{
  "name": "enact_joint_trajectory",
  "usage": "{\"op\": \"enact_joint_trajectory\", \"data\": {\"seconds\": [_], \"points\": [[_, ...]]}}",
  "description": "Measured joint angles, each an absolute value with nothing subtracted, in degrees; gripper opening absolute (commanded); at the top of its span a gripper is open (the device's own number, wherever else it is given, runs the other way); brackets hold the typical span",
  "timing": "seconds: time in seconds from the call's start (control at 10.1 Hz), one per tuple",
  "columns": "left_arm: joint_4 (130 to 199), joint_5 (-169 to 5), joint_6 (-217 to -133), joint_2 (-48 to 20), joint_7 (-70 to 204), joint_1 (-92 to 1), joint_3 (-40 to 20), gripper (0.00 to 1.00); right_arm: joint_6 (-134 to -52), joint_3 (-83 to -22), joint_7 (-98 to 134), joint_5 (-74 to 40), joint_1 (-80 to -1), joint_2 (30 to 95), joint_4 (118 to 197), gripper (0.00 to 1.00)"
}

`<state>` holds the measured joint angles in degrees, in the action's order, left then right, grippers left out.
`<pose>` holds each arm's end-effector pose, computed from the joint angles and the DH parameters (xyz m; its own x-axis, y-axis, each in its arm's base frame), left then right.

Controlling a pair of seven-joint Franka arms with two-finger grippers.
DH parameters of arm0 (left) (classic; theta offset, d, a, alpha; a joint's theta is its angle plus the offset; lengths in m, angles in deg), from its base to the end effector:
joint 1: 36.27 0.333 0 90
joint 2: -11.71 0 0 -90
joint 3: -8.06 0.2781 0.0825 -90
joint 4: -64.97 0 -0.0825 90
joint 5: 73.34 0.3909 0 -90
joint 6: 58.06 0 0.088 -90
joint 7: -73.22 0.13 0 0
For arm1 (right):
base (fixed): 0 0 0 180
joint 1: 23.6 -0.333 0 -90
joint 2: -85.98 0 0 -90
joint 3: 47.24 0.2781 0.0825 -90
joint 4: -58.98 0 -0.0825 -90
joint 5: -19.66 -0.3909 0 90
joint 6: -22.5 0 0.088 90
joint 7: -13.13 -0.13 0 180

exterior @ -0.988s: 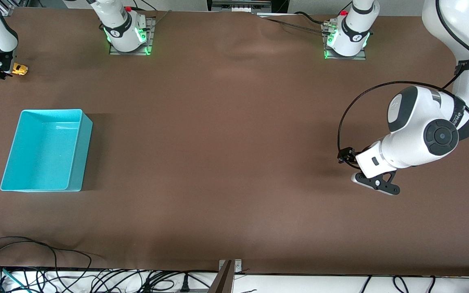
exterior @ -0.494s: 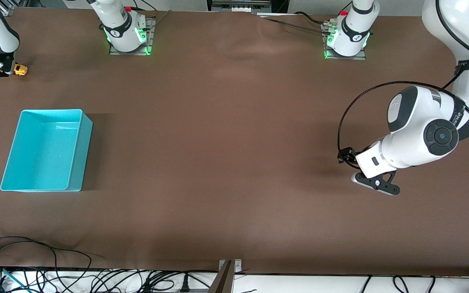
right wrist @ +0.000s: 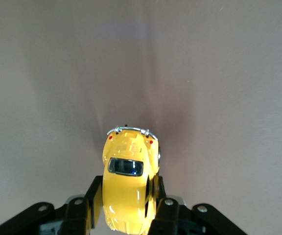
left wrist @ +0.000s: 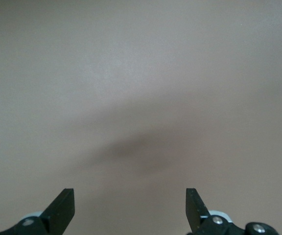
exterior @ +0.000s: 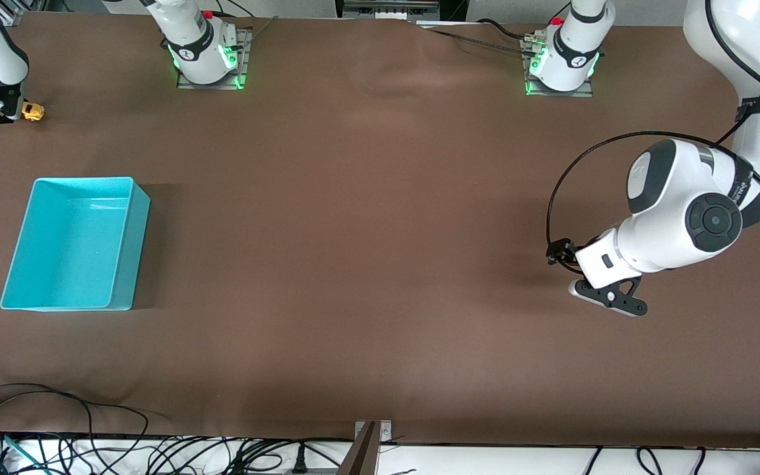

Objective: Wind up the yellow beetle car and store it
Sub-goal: 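Close the right gripper around the yellow car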

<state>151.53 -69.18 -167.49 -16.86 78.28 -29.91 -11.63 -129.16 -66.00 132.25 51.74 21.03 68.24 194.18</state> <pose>0.6581 -0.1234 0.3243 0.9482 -0.3117 -0.0618 -0.3048 -0.9471 0.1010 0.2211 -0.4493 0.1370 0.0503 0.9712 -0.2328 0.9586 -0.1124 -0.2617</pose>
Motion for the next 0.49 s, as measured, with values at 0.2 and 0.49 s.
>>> {"op": "enact_joint_trajectory", "data": {"seconds": [0.2,0.49], "points": [[151.45,-69.18,-167.49,-16.86,78.28,-30.16,-11.63,1.0,-125.63,-64.72,132.25,51.74,20.89,71.14,193.62,0.0],[151.33,-69.18,-167.49,-16.86,78.28,-30.49,-11.64,1.0,-116.14,-61.0,132.16,50.56,20.38,73.8,189.75,0.0]]}}
